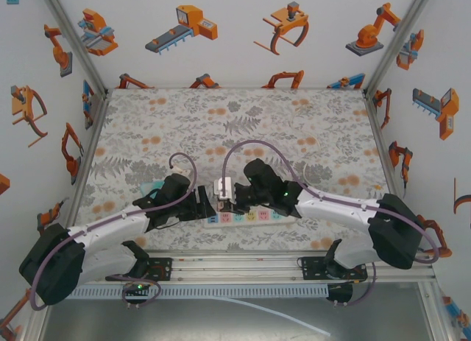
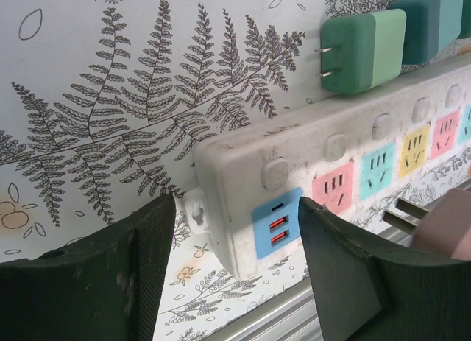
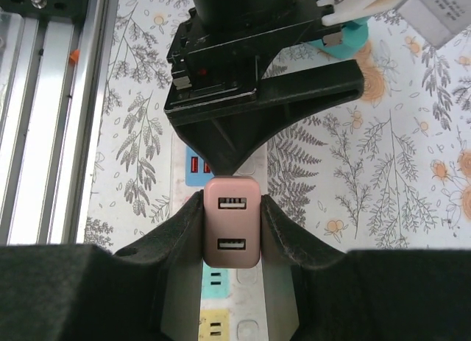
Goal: Pull the plug off the socket
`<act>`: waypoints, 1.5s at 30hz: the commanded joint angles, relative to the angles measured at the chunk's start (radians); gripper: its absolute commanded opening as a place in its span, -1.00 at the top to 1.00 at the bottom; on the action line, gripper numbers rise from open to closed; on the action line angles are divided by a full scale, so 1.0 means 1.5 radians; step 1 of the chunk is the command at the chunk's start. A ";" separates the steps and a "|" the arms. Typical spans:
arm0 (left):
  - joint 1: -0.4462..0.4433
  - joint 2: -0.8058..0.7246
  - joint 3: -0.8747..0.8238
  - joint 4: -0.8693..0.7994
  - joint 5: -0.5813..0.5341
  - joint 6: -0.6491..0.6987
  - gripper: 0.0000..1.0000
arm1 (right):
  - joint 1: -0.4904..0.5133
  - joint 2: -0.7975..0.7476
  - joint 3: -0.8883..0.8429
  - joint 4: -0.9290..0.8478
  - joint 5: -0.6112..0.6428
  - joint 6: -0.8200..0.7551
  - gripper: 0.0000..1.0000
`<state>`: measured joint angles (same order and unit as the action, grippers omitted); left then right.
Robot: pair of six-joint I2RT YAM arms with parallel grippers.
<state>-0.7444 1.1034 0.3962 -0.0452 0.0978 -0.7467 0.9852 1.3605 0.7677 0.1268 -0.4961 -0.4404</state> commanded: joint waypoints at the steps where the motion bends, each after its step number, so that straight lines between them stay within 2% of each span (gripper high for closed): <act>1: 0.001 -0.012 -0.017 -0.078 -0.008 0.000 -0.29 | 0.004 -0.049 -0.029 0.068 0.044 0.052 0.74; 4: 0.000 -0.054 -0.003 -0.092 -0.007 0.014 -0.31 | -0.007 -0.085 -0.040 0.090 0.089 0.120 0.73; 9: -0.006 -0.138 0.024 -0.107 0.007 0.053 -0.37 | -0.076 -0.117 -0.038 0.102 0.133 0.327 0.70; 14: -0.028 -0.215 0.045 -0.100 0.002 0.066 -0.37 | -0.197 -0.144 -0.063 0.072 0.236 0.540 0.67; 18: -0.055 -0.251 0.060 -0.081 0.002 0.086 -0.39 | -0.313 -0.159 -0.124 0.101 0.238 0.687 0.69; 21: -0.072 -0.257 0.077 -0.081 0.000 0.106 -0.41 | -0.388 -0.162 -0.175 0.136 0.221 0.754 0.70; 25: -0.082 -0.249 0.084 -0.077 0.010 0.122 -0.42 | -0.481 -0.144 -0.230 0.192 0.185 0.815 0.70; 28: -0.084 -0.237 0.083 -0.075 0.012 0.123 -0.43 | -0.527 -0.110 -0.243 0.220 0.149 0.823 0.70; 32: -0.085 -0.223 0.095 -0.080 0.015 0.128 -0.43 | -0.553 -0.034 -0.225 0.245 0.087 0.817 0.69; 36: -0.086 -0.224 0.098 -0.088 0.011 0.133 -0.44 | -0.556 0.029 -0.218 0.273 0.081 0.820 0.64; 40: -0.086 -0.229 0.103 -0.095 -0.002 0.139 -0.45 | -0.556 0.066 -0.215 0.284 0.085 0.825 0.46; 45: -0.086 -0.226 0.107 -0.100 -0.005 0.142 -0.45 | -0.556 0.068 -0.223 0.258 0.121 0.827 0.10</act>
<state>-0.8703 0.7712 0.5259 -0.1852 0.0978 -0.5613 0.1581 1.4582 0.4221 0.5167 -0.3492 0.7956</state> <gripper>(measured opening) 0.723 0.422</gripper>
